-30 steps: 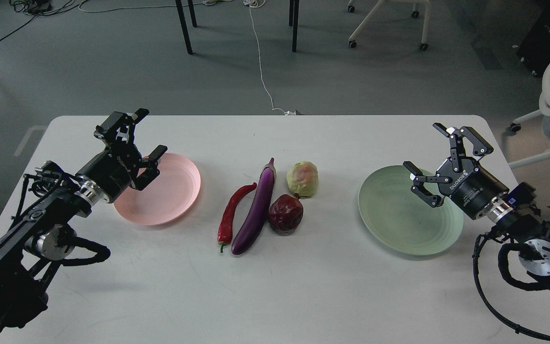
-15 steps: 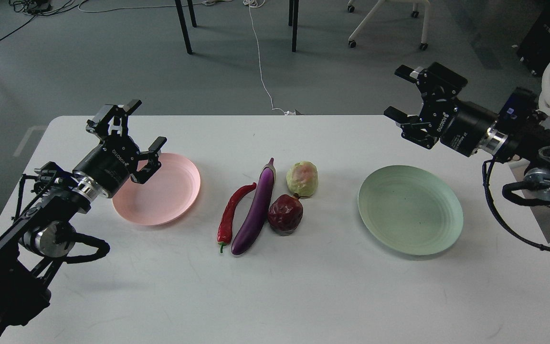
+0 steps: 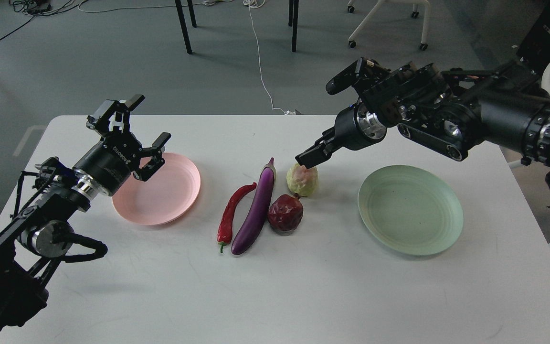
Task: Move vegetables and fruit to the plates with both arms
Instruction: 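Lower the right gripper onto the pale peach and close on it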
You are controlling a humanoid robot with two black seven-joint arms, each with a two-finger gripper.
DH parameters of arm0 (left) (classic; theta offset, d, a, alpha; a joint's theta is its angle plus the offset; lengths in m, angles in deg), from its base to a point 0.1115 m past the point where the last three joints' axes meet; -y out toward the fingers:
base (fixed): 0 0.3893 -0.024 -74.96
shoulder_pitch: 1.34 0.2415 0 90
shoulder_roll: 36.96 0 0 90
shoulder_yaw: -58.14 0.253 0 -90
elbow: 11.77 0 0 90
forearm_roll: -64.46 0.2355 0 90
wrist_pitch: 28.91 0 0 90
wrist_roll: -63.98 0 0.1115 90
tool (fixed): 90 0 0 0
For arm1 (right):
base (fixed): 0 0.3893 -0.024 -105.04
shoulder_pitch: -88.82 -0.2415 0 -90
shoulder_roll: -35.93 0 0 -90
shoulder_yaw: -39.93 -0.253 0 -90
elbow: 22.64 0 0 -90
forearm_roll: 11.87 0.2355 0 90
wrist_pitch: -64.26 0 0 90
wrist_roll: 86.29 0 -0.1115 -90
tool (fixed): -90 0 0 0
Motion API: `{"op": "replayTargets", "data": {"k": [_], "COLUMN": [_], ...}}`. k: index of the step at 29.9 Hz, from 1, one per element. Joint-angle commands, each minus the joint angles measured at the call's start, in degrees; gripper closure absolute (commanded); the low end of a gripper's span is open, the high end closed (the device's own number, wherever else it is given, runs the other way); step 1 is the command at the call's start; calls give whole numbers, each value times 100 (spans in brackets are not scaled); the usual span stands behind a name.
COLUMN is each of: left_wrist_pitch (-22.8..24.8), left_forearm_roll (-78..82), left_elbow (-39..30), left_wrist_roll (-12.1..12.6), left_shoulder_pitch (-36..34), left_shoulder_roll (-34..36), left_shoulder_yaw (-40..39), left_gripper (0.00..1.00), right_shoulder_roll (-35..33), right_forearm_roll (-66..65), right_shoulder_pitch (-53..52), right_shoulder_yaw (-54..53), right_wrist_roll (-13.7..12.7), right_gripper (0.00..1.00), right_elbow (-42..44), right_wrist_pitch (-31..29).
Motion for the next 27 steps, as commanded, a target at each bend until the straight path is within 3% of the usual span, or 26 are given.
{"op": "replayTargets", "data": {"k": [1, 13, 27], "left_wrist_pitch": [-1, 8, 43], "left_forearm_roll": [0, -8, -17], "left_elbow": [-14, -14, -14], "left_wrist_roll": [1, 1, 1], "left_shoulder_pitch": [2, 20, 20], "left_shoulder_roll": [38, 55, 64], "left_shoulder_yaw": [-8, -60, -60], "left_gripper": [2, 2, 2], "right_shoulder_roll": [400, 400, 400], "right_forearm_roll": [2, 90, 564], "right_shoulder_pitch": [178, 820, 1101], "right_shoulder_yaw": [200, 121, 139], "right_wrist_roll": [0, 0, 0], "right_gripper": [1, 1, 1], "right_elbow": [441, 916, 943], "right_wrist_pitch": [29, 591, 626]}}
